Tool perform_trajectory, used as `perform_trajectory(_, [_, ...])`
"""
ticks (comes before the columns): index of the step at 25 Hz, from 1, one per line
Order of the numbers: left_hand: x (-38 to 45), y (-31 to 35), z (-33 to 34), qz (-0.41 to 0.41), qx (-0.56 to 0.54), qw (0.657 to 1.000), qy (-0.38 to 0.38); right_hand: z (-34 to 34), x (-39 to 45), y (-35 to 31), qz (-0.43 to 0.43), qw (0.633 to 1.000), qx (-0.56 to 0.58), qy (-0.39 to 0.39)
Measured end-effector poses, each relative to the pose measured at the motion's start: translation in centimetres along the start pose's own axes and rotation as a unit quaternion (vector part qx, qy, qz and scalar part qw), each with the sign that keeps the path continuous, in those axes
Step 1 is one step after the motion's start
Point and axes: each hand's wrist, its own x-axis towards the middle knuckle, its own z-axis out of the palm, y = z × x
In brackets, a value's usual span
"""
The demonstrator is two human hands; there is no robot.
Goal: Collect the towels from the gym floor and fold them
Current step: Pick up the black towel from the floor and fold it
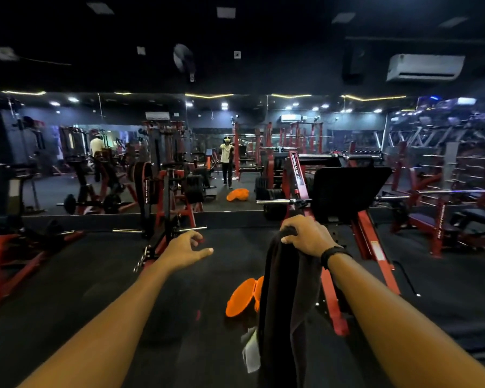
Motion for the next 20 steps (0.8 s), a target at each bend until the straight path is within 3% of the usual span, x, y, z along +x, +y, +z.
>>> perform_trajectory(4, [11.2,-0.1,3.0,-0.018,-0.003,1.0,0.0,3.0,10.3,5.5,-0.009,1.0,-0.013,-0.025])
perform_trajectory(20, [51.3,-2.8,11.2,0.011,-0.035,0.999,-0.005,10.3,46.4,22.4,-0.02,1.0,-0.018,0.014])
